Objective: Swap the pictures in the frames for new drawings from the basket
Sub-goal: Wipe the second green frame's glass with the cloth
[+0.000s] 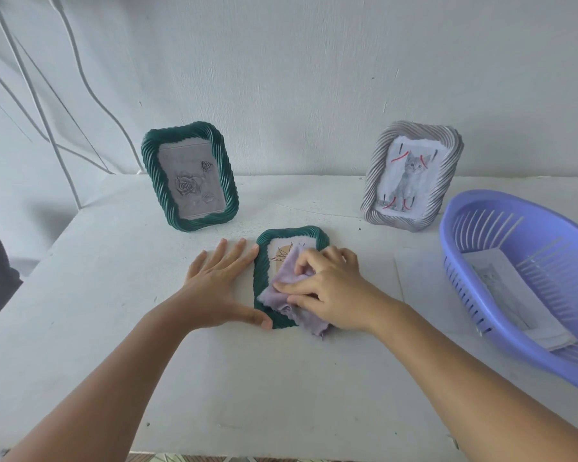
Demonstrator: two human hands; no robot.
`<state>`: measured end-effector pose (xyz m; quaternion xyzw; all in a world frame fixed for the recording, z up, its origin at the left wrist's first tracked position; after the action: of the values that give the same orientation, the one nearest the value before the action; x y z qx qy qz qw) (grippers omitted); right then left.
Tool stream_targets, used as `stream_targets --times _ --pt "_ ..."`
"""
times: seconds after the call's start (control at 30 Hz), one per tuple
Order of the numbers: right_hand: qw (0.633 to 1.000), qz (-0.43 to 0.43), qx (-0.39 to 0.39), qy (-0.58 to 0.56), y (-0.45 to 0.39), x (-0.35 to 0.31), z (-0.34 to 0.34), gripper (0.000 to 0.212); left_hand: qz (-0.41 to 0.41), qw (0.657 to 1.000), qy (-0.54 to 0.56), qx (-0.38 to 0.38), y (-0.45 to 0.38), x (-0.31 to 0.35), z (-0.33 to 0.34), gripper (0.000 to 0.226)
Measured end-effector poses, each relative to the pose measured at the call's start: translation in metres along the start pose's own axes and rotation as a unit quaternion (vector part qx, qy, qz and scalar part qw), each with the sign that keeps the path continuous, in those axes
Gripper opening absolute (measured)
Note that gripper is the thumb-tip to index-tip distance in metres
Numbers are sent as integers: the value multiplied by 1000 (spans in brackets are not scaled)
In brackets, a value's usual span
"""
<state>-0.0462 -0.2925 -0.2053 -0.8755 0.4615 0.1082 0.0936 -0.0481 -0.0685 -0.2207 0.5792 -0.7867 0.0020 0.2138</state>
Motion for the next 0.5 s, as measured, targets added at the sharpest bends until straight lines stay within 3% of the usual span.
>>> stream_targets --times 0.1,0.27,0.4,0.5 --pt "1000 5 -11 10 7 20 -11 34 0 1000 -1 -2 0 0 0 141" --pt "994 76 64 33 -11 8 -6 29 -4 1000 1 -6 1 0 0 141" --pt "1000 2 -14 13 -2 -6 0 37 -4 1000 0 -6 0 0 0 140" --pt "1000 6 -19 10 11 18 -12 44 -2 1000 -1 -6 0 1 0 141"
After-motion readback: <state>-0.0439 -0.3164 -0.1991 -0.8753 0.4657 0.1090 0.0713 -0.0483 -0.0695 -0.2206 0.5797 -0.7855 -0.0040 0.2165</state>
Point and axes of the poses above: each hand's wrist, its own y-axis away from the middle knuckle, its own z-axis out of the palm, x = y × z, the point moved 4 cm from there along -y, towards the middle knuckle, and after that the axes turned 4 degrees about z, right-handed, at the moved point
